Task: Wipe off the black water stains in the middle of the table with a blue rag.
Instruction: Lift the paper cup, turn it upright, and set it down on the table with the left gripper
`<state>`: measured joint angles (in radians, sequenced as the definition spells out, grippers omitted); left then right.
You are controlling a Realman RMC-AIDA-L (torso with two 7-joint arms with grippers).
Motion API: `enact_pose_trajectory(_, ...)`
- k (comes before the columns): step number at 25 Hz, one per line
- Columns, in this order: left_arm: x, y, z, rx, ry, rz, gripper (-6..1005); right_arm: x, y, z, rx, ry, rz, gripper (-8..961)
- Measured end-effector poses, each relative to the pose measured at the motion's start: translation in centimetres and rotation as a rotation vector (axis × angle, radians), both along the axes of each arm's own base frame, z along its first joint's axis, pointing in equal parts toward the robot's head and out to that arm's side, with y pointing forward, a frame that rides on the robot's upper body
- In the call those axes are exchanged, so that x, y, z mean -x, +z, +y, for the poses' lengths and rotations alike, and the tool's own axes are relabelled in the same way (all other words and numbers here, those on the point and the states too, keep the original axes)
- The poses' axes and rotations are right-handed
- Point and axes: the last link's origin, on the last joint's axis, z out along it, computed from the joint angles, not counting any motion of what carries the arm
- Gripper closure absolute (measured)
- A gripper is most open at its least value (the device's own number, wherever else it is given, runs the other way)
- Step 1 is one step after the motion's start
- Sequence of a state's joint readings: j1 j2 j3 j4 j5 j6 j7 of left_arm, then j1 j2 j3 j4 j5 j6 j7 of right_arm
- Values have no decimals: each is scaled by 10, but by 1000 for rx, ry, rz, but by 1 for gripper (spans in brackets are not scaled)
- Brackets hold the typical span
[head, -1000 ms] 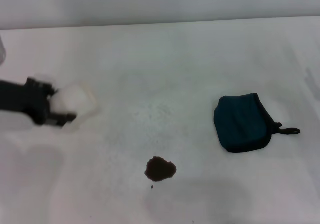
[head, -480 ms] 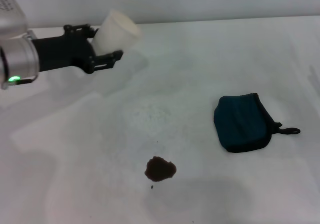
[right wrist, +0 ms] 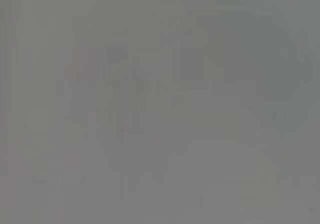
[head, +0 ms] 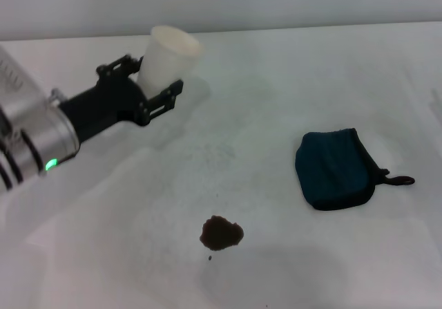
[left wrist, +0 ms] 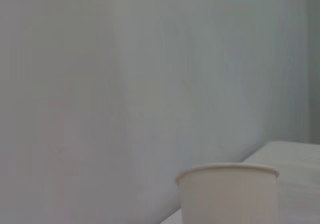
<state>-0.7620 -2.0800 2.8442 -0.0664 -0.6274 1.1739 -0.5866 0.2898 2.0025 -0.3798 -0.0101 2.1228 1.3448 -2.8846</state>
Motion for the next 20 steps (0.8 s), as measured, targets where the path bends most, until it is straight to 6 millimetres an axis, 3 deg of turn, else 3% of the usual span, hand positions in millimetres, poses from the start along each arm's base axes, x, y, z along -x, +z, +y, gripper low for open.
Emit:
enact_pose_trajectory(10,47,-7,-47,-94,130,-32,312,-1,1,-1,5,1,-9,97)
enact_pose_trajectory(20,69,-10,-64,-125,199,18,310,-2,1,-4,1,2,-7,97)
